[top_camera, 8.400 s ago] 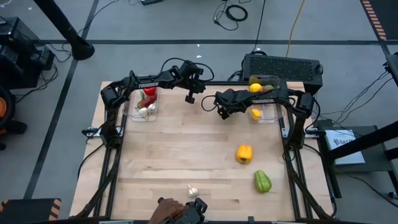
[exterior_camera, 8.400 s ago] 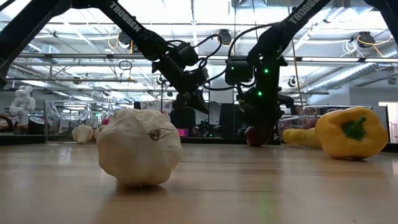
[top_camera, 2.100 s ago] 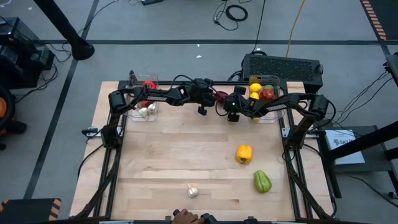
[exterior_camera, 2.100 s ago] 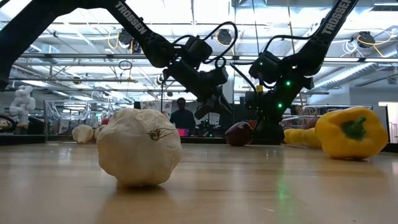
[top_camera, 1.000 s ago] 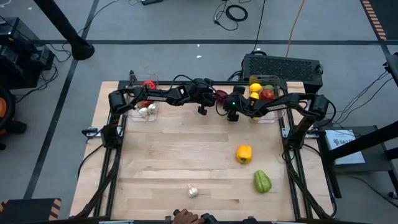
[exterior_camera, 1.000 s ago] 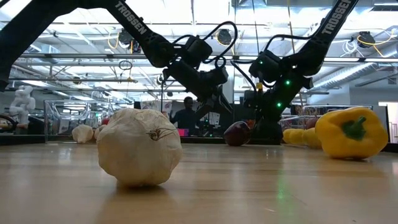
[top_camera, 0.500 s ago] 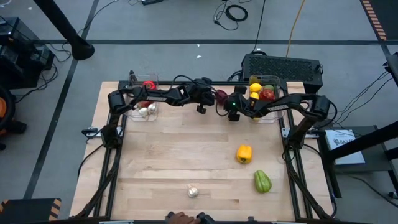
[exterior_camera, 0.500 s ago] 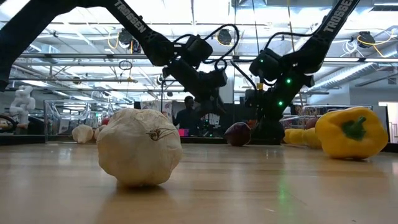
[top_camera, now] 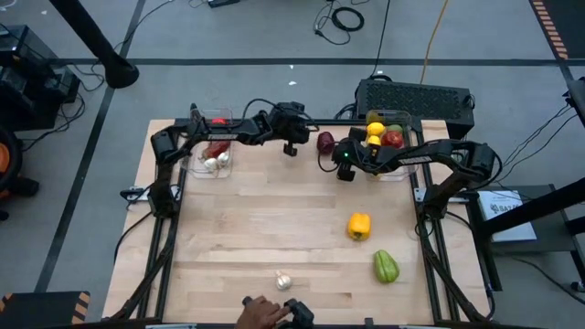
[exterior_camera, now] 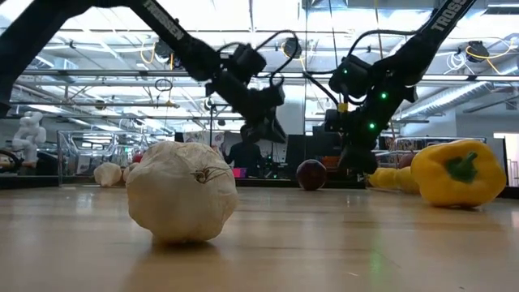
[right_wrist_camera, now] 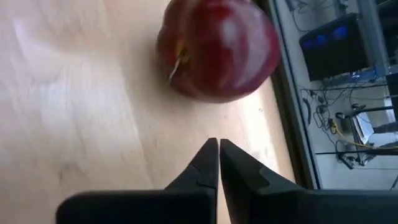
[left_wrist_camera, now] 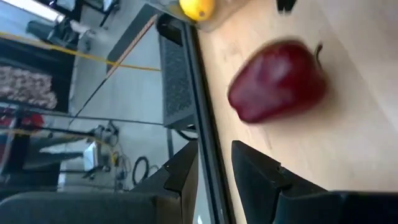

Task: Sort produce into baskets
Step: Put the apple into the right transparent bin

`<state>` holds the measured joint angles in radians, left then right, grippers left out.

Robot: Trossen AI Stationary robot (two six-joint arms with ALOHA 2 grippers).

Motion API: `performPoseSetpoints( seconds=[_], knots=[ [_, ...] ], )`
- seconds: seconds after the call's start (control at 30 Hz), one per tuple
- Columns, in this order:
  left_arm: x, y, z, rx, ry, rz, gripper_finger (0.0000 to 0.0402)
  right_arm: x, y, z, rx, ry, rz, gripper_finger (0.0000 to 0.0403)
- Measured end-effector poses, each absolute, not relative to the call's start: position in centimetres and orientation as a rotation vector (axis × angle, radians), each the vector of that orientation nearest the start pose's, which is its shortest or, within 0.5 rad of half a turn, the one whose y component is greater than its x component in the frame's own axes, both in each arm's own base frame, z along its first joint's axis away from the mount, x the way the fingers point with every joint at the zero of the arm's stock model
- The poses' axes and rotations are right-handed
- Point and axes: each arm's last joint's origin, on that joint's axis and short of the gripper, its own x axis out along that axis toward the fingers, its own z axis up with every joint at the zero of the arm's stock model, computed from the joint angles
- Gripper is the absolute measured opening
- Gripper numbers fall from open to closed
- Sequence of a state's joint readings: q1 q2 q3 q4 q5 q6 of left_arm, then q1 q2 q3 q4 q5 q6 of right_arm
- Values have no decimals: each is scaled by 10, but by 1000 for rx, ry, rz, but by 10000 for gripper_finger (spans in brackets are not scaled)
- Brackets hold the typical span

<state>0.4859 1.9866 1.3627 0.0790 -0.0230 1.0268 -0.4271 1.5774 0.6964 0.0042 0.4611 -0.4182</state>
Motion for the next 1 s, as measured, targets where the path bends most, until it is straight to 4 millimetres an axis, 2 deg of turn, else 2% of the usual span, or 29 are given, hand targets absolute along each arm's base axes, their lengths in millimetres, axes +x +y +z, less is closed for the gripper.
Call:
performPoseSetpoints(
  seconds=[0.13, 0.37, 0.5, 0.7, 1.0],
  knots=[
    [389, 219, 189, 878, 727, 112, 105, 256, -127, 145, -389, 1039, -597, 29],
    [394, 225, 160, 964, 744, 34, 105, 262, -119, 146, -395, 1003, -553, 55],
    [398, 226, 156, 988, 693, 19, 100, 265, -119, 149, -365, 946, -547, 56],
    [399, 226, 158, 1004, 666, 10, 73, 271, -121, 150, -371, 883, -521, 56],
    [398, 228, 159, 1009, 635, -16, 38, 268, -132, 147, -337, 879, -634, 55]
  ],
)
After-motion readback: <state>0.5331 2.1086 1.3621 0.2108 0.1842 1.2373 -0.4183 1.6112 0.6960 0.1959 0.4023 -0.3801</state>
